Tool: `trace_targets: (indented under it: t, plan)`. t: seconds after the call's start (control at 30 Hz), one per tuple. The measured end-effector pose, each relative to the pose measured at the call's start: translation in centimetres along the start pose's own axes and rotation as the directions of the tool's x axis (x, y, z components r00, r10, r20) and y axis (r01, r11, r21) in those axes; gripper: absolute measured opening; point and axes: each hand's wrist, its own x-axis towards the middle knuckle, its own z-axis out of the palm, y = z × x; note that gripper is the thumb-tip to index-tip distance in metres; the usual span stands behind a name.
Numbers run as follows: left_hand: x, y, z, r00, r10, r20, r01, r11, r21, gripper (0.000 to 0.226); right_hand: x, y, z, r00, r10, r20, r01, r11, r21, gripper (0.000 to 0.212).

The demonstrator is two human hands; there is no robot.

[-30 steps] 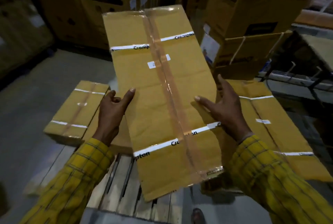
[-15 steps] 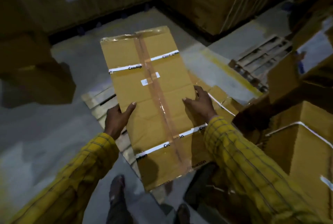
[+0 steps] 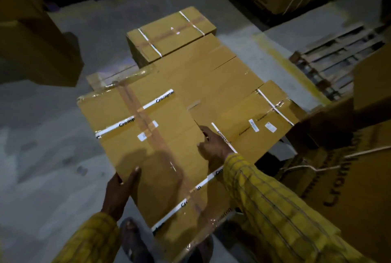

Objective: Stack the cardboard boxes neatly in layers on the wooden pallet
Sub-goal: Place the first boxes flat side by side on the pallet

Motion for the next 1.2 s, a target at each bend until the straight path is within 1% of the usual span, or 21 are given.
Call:
trace_targets:
  t: [0.1, 0.2, 0.3, 0.4, 0.47, 0.5, 0.57, 0.63, 0.7, 0.8, 0.87, 0.93, 1.03, 1.1, 1.2]
  plan:
    - [2.9, -4.3, 1.4, 0.999, -0.04, 0.007, 0.039, 0.999, 0.026, 0.066, 2.7, 3.4, 1.9, 1.0, 0.02, 0.011, -0.02, 1.0, -0.012, 0.07]
    - [6.1, -7.7, 2.7, 0.997, -0.071, 0.019, 0.071, 0.997, 0.02, 0.074, 6.0, 6.3, 3.4, 0.999, 0.047, 0.006, -0.047, 0.999, -0.02, 0.075]
    - [9.2, -10.5, 4.0, 0.995, -0.09, 0.033, 0.09, 0.996, 0.006, 0.072, 10.4, 9.2, 4.7, 1.0, 0.017, 0.014, -0.016, 0.999, -0.05, 0.073]
    - [12.5, -12.7, 5.2, 0.995, -0.095, 0.021, 0.096, 0.995, -0.021, 0.068, 14.5, 11.4, 5.7, 1.0, -0.002, 0.017, 0.003, 0.998, -0.059, 0.075]
    - [14.5, -13.5, 5.8, 0.995, -0.101, 0.026, 0.101, 0.994, -0.039, 0.07, 18.0, 13.7, 6.3, 1.0, -0.018, 0.008, 0.019, 0.994, -0.109, 0.077]
    - [15.4, -13.9, 6.0, 0.995, -0.097, 0.033, 0.098, 0.994, -0.04, 0.071, 18.8, 13.8, 6.5, 1.0, -0.019, -0.009, 0.018, 0.987, -0.159, 0.08]
    - [17.1, -14.6, 6.4, 0.995, -0.081, 0.05, 0.082, 0.996, -0.027, 0.073, 19.5, 13.4, 6.8, 0.999, -0.003, -0.039, -0.008, 0.958, -0.286, 0.081]
    - [18.2, -15.2, 6.7, 0.995, -0.065, 0.069, 0.067, 0.998, -0.016, 0.07, 20.1, 13.7, 6.9, 0.998, 0.015, -0.063, -0.04, 0.909, -0.416, 0.072]
    - [19.1, -15.9, 6.9, 0.995, -0.051, 0.091, 0.051, 0.999, -0.004, 0.067, 20.7, 14.2, 6.9, 0.997, -0.021, -0.076, -0.019, 0.87, -0.492, 0.07]
    - [20.3, -16.7, 6.9, 0.991, -0.016, 0.135, 0.009, 0.999, 0.052, 0.072, 21.7, 14.8, 7.0, 0.993, -0.105, -0.048, 0.059, 0.817, -0.573, 0.07]
    - [20.4, -17.0, 7.0, 0.988, -0.008, 0.157, -0.001, 0.998, 0.059, 0.076, 21.9, 15.2, 6.9, 0.99, -0.137, -0.04, 0.087, 0.804, -0.588, 0.07]
    - [19.9, -16.7, 7.2, 0.979, -0.009, 0.202, 0.0, 0.999, 0.044, 0.08, 21.4, 15.2, 6.8, 0.982, -0.175, -0.071, 0.102, 0.807, -0.582, 0.07]
    - [18.6, -16.4, 7.8, 0.961, -0.063, 0.269, 0.055, 0.998, 0.038, 0.089, 20.3, 15.2, 7.1, 0.968, -0.222, -0.118, 0.104, 0.781, -0.616, 0.066]
    - [17.8, -16.6, 8.1, 0.96, -0.085, 0.267, 0.083, 0.996, 0.016, 0.092, 19.6, 15.5, 7.3, 0.966, -0.22, -0.136, 0.096, 0.792, -0.603, 0.064]
    - [17.0, -17.0, 8.9, 0.965, -0.059, 0.256, 0.066, 0.998, -0.019, 0.092, 19.1, 16.4, 7.3, 0.963, -0.212, -0.164, 0.092, 0.836, -0.541, 0.062]
